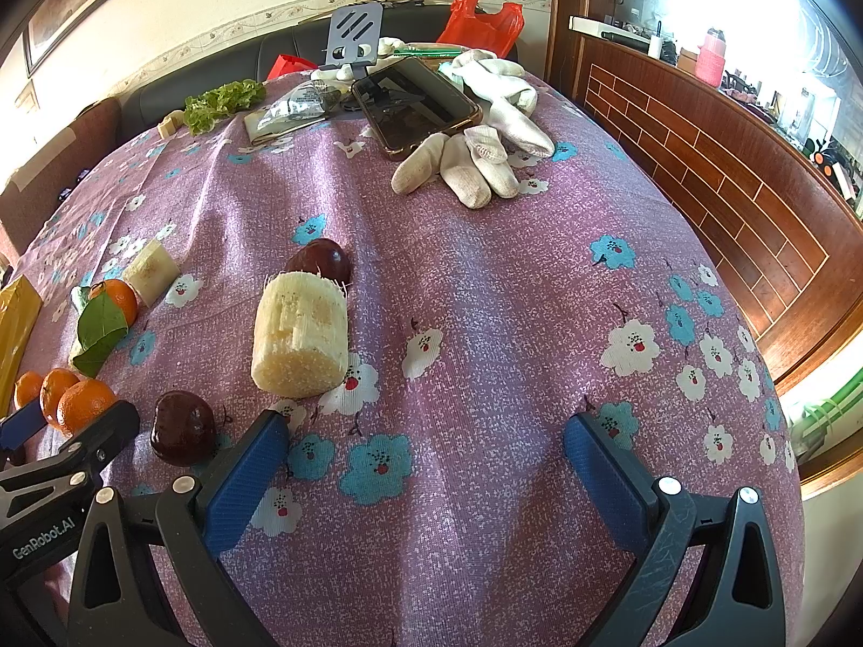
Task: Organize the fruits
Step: 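Grasp a dark plum with the left tool while the right tool grasps a mandarin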
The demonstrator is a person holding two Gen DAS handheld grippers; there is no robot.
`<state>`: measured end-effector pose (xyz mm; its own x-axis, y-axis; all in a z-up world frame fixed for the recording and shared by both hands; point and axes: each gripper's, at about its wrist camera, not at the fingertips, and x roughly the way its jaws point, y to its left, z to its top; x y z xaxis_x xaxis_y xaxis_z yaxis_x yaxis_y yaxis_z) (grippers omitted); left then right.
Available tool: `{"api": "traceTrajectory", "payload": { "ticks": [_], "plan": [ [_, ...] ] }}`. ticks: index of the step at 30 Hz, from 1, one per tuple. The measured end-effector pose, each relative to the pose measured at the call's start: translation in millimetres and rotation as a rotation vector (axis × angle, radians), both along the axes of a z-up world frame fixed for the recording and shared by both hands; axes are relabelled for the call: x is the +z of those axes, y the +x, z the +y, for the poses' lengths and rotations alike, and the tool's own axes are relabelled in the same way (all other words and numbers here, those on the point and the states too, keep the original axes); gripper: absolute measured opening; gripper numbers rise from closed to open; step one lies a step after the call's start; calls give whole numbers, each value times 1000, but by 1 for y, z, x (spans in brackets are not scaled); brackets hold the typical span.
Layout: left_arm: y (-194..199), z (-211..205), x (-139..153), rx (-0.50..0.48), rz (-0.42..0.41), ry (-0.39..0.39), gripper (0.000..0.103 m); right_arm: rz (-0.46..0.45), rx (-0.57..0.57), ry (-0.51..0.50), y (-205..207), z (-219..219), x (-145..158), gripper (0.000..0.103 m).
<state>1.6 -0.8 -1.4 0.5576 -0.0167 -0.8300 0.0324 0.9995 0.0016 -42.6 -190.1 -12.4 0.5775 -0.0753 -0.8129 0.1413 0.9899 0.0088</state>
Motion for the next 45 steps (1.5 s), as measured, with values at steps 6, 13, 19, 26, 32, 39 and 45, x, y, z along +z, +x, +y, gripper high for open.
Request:
{"api": "traceTrajectory", "payload": {
  "ticks": [6,13,19,26,32,39,45],
  "plan": [
    [-1,1,3,-30,30,-2,103,-2,12,1,1,-1,2,103],
    [-56,29,52,-46,-132,-115,98,1,72,-1,-1,-3,2,103],
    [-142,100,138,47,-462,-120,103,42,134,7,-1,-6,2,103],
    [-171,175,135,145,-435,-240,103,72,103,-17,-3,-3,4,103],
    [-197,174,124,132,-527,-188,103,-113,173,20,-43,18,56,103],
    [-171,158,99,43,-343,-214,103,-114,428,139,-20,87,63,56],
    [-179,130,76,-163,-264,-229,73,-47,500,224,1,113,29,52]
  ]
}}
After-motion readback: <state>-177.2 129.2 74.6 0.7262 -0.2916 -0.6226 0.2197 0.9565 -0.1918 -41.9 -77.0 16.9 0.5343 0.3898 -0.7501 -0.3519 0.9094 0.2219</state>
